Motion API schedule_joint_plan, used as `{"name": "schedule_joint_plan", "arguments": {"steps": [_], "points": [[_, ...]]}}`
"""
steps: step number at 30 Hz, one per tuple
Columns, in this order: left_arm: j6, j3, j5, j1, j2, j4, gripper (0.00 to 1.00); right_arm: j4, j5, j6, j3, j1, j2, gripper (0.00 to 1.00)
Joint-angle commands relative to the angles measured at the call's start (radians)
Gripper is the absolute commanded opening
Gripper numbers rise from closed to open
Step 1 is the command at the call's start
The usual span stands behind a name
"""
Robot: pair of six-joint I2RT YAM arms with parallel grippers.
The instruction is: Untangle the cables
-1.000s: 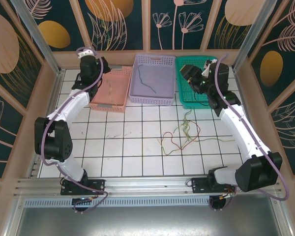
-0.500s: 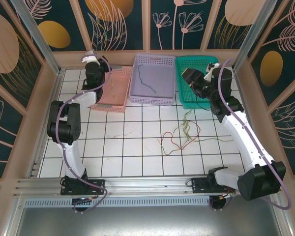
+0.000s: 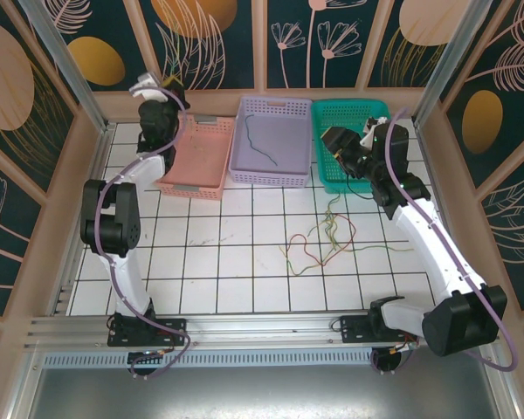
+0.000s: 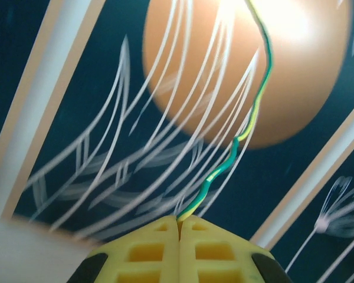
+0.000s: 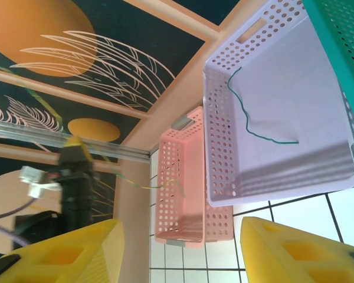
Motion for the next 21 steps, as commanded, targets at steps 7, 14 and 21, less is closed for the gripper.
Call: {"name": "schedule_joint_plan", "arguments": {"steps": [7,14,21], "points": [[-0.054,-0.316,0.127,0.000,-0.187,0.067,0.00,0.041,-0.020,0.017,-0.061,0.037,-0.011,0.55],[0.022,-0.269,0.230,-0.001,-0.257,-0.011,0.00,0.047,-0.017,-0.213,0.203,0.183,0.246,0.57],[0.115,-0.090,0.408,-0.035,-0.254,-0.148,0.00,-0.029,0.112,-0.489,0.665,0.233,0.509,0.68]]}}
